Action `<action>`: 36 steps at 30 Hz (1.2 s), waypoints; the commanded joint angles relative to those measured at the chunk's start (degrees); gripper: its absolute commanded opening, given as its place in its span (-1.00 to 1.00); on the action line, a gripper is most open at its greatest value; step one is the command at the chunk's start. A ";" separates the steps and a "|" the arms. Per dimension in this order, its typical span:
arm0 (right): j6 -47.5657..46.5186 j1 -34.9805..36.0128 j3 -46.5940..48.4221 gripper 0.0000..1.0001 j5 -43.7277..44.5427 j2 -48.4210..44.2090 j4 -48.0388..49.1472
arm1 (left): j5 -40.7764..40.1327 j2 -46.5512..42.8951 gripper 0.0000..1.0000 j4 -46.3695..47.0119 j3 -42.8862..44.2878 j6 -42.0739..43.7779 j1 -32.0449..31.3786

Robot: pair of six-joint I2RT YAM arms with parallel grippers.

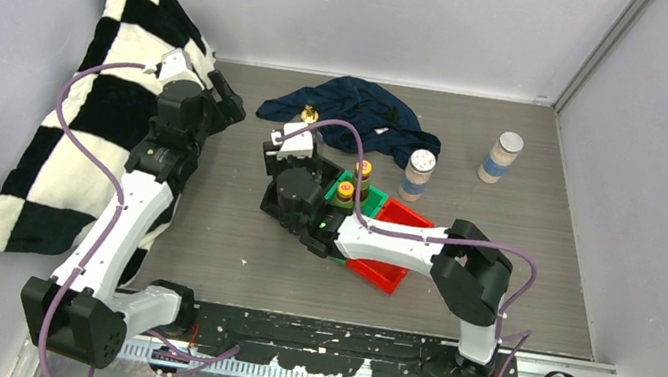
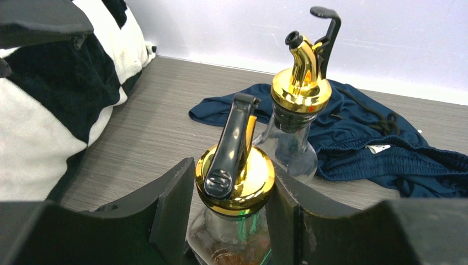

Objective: Organize the condiment bottles
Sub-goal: Place the bottle in the storage box.

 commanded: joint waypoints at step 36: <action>-16.72 1.16 6.77 0.09 4.74 -6.64 5.18 | 1.57 -1.40 0.57 3.56 -1.45 -1.21 0.31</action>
